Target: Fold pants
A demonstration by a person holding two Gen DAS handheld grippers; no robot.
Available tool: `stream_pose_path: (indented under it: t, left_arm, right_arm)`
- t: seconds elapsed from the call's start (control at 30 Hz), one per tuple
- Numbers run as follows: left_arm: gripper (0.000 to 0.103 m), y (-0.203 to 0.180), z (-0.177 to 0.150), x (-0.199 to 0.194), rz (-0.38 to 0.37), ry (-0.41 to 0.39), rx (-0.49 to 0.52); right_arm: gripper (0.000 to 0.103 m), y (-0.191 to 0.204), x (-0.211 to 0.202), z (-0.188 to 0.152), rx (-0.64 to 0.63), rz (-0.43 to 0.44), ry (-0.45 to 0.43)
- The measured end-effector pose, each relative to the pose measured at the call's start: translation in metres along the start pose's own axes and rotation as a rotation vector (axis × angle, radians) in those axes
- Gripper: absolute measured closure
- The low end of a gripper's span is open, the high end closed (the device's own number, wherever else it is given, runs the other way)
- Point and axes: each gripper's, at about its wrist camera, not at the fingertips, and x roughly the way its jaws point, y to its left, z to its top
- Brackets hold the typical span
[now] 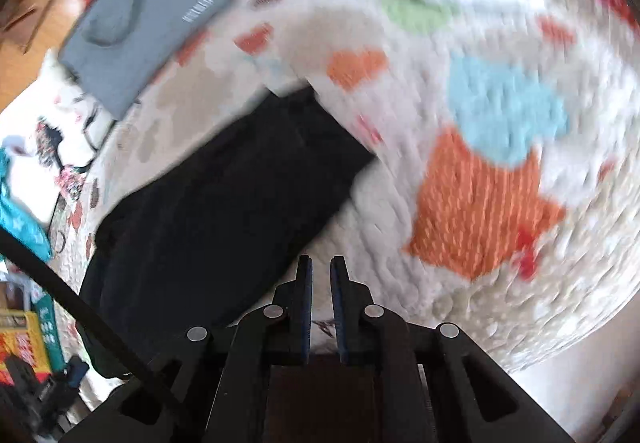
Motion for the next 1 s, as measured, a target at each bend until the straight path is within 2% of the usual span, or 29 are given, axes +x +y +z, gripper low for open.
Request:
stream_pose_path:
  t: [0.1,0.13,0.2,0.23,0.27,0.33,0.4,0.5,0.63,0.73,0.87,1.0]
  left_arm:
    - [0.065,-0.027,0.0,0.027,-0.027,0.024,0.057]
    - [0.065,-0.034,-0.001,0.034,-0.031,0.026,0.08]
    - [0.065,-0.046,-0.005,0.049,-0.009,0.031,0.139]
    - [0.065,-0.052,-0.009,0.058,0.012,0.042,0.174]
    - [0.065,-0.056,-0.015,0.068,0.037,0.055,0.206]
    - [0.064,-0.063,-0.024,0.071,0.077,0.025,0.264]
    - [0.054,-0.068,-0.029,0.071,0.08,0.012,0.319]
    - [0.053,-0.067,-0.034,0.071,0.077,-0.008,0.339]
    - [0.052,-0.066,-0.038,0.07,0.054,-0.038,0.341]
    - [0.051,-0.063,-0.041,0.069,0.042,-0.062,0.345]
    - [0.044,-0.065,-0.045,0.07,0.038,-0.078,0.372]
    - [0.042,-0.067,-0.047,0.071,0.029,-0.086,0.381]
  right_arm:
    - [0.088,0.047,-0.003,0.009,-0.128,0.131,-0.012]
    - [0.083,0.068,0.004,0.013,-0.165,0.222,0.019]
    - [0.078,0.097,0.015,0.018,-0.212,0.316,0.058]
    - [0.07,0.118,0.023,0.02,-0.259,0.339,0.076]
    - [0.061,0.136,0.03,0.022,-0.312,0.339,0.079]
    - [0.055,0.172,0.043,0.023,-0.426,0.331,0.091]
    - [0.054,0.206,0.059,0.02,-0.537,0.333,0.131]
    - [0.052,0.246,0.087,0.012,-0.702,0.3,0.182]
    - [0.052,0.276,0.122,-0.002,-0.888,0.163,0.189]
    - [0.097,0.283,0.147,0.0,-0.911,0.106,0.24]
    - [0.098,0.292,0.171,0.025,-0.829,0.093,0.257]
    - [0.099,0.305,0.19,0.033,-0.834,0.046,0.254]
